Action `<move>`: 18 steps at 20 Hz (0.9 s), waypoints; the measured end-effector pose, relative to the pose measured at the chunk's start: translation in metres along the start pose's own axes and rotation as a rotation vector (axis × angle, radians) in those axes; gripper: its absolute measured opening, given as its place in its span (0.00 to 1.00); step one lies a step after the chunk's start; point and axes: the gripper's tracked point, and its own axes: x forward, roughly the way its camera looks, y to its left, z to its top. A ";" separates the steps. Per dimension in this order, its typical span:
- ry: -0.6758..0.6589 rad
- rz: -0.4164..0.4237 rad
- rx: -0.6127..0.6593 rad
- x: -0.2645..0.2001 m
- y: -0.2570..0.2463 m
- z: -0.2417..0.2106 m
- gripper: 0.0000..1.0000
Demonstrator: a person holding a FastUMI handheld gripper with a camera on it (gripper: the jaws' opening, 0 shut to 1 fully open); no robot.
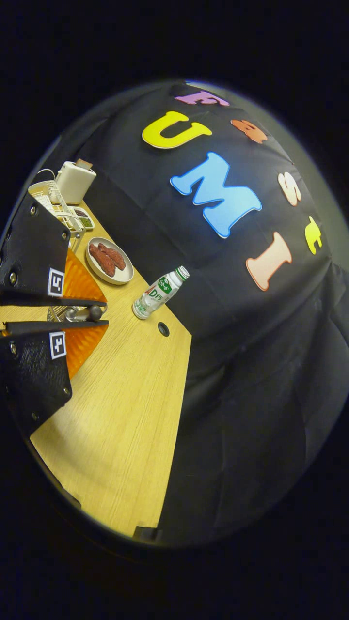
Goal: Take the plate from the dish rack, then take the spoon from the basket and place it into the plate.
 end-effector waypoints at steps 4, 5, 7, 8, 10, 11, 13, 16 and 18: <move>-0.027 0.027 -0.106 -0.009 0.016 0.022 0.12; -0.036 0.033 -0.129 -0.012 0.021 0.028 0.12; -0.058 0.051 -0.176 -0.019 0.031 0.042 0.12; -0.067 0.056 -0.199 -0.022 0.035 0.049 0.12; -0.097 0.070 -0.234 -0.032 0.045 0.067 0.12; -0.109 0.080 -0.250 -0.036 0.053 0.073 0.12; -0.131 0.108 -0.293 -0.046 0.068 0.084 0.12; -0.162 0.171 -0.383 -0.066 0.100 0.091 0.12; -0.157 0.234 -0.418 -0.083 0.126 0.084 0.12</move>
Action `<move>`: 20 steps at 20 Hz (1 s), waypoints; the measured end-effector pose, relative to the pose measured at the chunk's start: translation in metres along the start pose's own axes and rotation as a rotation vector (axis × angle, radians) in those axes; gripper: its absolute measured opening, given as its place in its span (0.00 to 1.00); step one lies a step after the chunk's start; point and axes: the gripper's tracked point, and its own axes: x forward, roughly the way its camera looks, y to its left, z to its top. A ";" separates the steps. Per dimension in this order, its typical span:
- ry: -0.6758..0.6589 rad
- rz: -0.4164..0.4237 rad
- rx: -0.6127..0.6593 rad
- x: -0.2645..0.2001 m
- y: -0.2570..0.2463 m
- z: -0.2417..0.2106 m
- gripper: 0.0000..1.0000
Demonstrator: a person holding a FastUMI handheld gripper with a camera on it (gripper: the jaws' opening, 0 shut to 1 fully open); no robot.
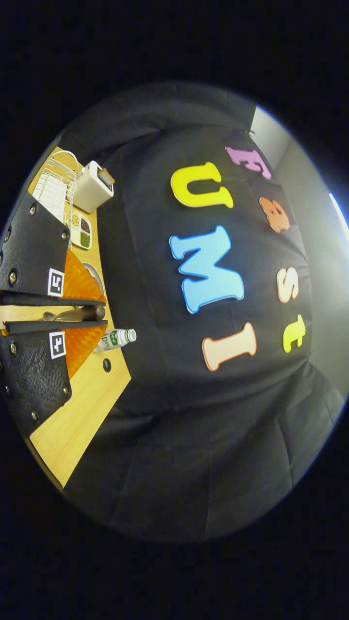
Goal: Take the plate from the dish rack, then take the spoon from the basket and place it into the plate.
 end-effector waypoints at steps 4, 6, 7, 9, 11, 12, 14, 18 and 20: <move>0.009 0.137 -0.036 -0.030 0.061 -0.005 0.12; 0.032 0.204 -0.057 -0.045 0.092 -0.020 0.12; 0.045 0.237 -0.066 -0.051 0.107 -0.028 0.12; 0.081 0.303 -0.079 -0.067 0.135 -0.046 0.12; 0.111 0.360 -0.108 -0.081 0.159 -0.069 0.12; 0.126 0.385 -0.124 -0.087 0.170 -0.081 0.12; 0.156 0.427 -0.148 -0.100 0.189 -0.105 0.12; 0.198 0.496 -0.189 -0.122 0.220 -0.142 0.12; 0.210 0.523 -0.215 -0.128 0.231 -0.158 0.12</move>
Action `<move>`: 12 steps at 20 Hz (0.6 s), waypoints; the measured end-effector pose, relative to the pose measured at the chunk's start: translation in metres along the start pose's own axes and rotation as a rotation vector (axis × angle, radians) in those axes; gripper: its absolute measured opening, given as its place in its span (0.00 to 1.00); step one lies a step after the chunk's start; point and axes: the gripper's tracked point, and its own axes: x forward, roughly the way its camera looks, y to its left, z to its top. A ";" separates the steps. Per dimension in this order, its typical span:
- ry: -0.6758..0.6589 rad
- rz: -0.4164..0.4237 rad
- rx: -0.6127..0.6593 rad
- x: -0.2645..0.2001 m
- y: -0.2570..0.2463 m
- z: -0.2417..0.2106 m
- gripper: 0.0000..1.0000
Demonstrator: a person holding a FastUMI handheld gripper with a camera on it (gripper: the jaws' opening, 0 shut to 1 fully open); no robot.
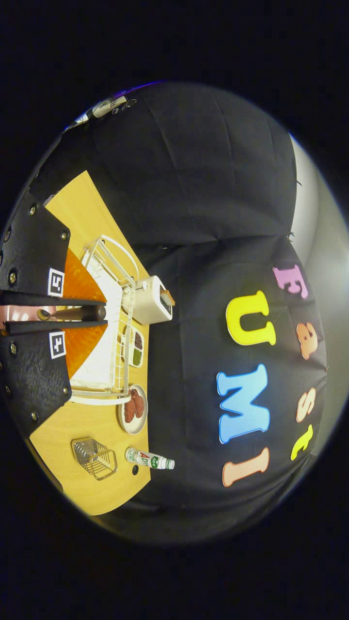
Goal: Take the plate from the dish rack, then take the spoon from the basket and place it into the plate.
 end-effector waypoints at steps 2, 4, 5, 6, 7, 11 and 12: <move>0.014 0.018 -0.013 0.005 0.011 -0.013 0.12; 0.038 0.030 -0.019 0.010 0.019 -0.029 0.12; 0.046 0.031 -0.023 0.012 0.021 -0.035 0.12; 0.052 0.033 -0.030 0.014 0.023 -0.040 0.12; 0.057 0.036 -0.037 0.015 0.025 -0.045 0.12; 0.057 0.036 -0.060 0.010 0.029 -0.057 0.13; 0.051 0.038 -0.063 0.008 0.031 -0.056 0.14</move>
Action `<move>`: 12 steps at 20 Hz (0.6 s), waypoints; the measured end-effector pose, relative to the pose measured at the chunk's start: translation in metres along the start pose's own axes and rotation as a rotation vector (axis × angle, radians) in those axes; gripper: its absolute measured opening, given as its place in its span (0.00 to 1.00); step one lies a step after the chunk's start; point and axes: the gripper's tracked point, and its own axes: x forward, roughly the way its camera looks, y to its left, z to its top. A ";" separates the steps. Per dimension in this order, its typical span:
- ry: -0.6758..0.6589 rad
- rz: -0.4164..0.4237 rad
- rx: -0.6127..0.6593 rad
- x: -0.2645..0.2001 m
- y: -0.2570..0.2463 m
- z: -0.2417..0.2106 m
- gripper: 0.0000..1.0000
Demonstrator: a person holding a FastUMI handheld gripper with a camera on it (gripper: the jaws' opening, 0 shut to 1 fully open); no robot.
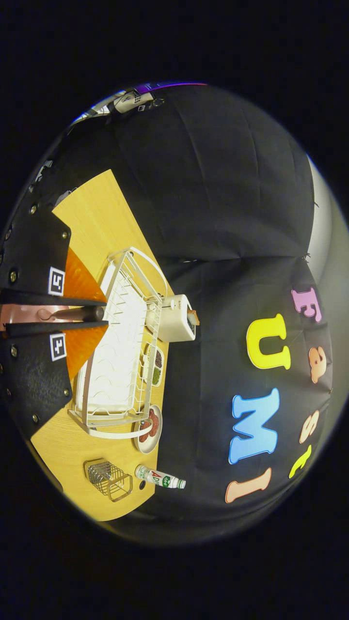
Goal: Take the plate from the dish rack, then take the spoon from the basket and place it into the plate.
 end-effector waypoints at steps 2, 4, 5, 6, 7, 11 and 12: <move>-0.002 0.002 -0.008 -0.003 0.001 -0.001 0.15; 0.002 0.012 -0.007 -0.005 0.001 -0.002 0.15; 0.004 0.010 -0.006 -0.008 0.000 -0.003 0.15; 0.002 0.007 -0.005 -0.009 -0.002 -0.001 0.15; -0.002 0.002 -0.003 -0.012 -0.004 0.000 0.15; -0.038 -0.018 0.034 -0.019 -0.018 0.020 0.15; -0.050 -0.022 0.044 -0.020 -0.022 0.028 0.14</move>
